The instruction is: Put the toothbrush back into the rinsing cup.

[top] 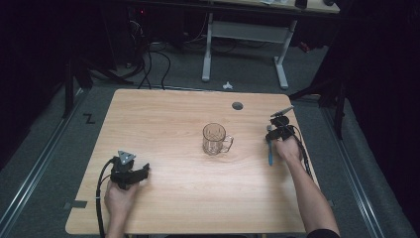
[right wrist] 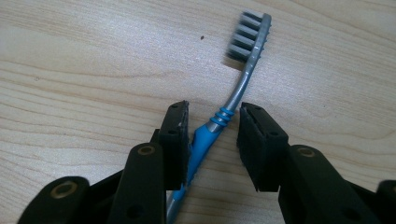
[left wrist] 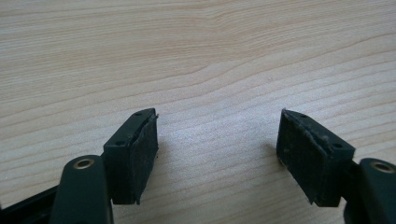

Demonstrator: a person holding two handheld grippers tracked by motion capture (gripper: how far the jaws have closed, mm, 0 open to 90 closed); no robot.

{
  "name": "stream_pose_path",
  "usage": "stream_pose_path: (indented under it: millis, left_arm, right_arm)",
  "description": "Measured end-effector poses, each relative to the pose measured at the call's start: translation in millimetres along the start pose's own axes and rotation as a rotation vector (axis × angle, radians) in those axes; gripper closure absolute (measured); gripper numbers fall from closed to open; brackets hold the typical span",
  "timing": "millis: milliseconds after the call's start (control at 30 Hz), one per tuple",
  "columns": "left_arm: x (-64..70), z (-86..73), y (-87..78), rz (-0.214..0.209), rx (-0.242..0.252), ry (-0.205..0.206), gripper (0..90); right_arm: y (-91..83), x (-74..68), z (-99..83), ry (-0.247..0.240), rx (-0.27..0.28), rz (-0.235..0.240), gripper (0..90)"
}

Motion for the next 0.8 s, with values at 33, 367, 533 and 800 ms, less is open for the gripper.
stream_pose_path:
  millis: [33,367,533,800]
  left_arm:
    - [0.0,0.0,0.0,0.0,0.0,0.0,29.8]
    - [0.0,0.0,0.0,0.0,0.0,0.0,29.8]
    - [0.0,0.0,0.0,0.0,0.0,0.0,29.8]
    - [0.0,0.0,0.0,0.0,0.0,0.0,29.8]
  right_arm:
    - [0.2,0.1,0.4,0.001,0.001,0.001,65.6]
    - [-0.5,-0.8,-0.5,-0.008,-0.016,0.003,71.8]
    - [-0.5,-2.1,-0.8,-0.012,-0.023,0.004,75.3]
    - [-0.7,-2.7,-1.4,-0.016,-0.026,0.002,79.1]
Point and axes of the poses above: each handheld gripper's, and its own axes: y roughly forward along the jaws, z roughly out of its top, x roughly to its right, the point moved 10 cm from there along y, roughly forward along the jaws, and after that the axes turned 13 degrees about z, right-handed, at the moved point
